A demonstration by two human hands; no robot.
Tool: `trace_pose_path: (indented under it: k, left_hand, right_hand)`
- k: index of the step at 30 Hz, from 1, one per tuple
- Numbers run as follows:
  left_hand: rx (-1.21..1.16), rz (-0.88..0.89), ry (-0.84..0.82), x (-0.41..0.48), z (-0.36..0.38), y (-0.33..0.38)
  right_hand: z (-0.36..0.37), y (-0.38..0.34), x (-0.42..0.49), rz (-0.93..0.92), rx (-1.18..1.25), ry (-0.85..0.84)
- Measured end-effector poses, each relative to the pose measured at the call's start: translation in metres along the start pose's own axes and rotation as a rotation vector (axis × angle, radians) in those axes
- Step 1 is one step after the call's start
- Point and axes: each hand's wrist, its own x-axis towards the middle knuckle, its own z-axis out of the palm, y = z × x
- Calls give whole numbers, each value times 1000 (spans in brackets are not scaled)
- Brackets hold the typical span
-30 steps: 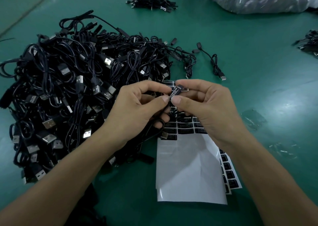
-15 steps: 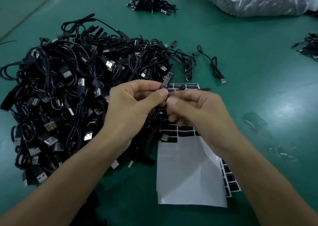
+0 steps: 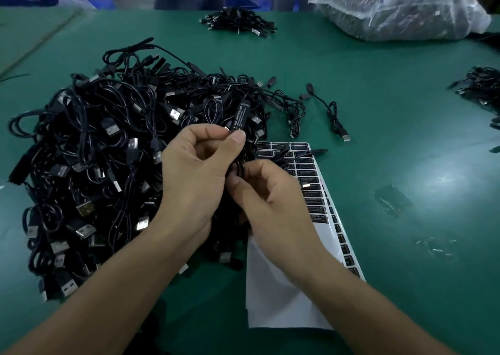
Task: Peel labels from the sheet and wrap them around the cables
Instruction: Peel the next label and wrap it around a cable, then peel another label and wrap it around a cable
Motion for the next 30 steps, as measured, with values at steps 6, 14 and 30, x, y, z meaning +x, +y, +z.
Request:
trace_pose_path:
  k: [6,14,30]
  left_hand:
    - [-5,-36,-33,1,-3,2]
    - [65,-21,-79,2,-5,2]
    - [56,-7,-112,2,-5,2]
  right_hand:
    - [-57,-19,46,2,37,251]
    - [-148,-1,163,95,-482,629]
    - [-156,19,186,87,-885,629]
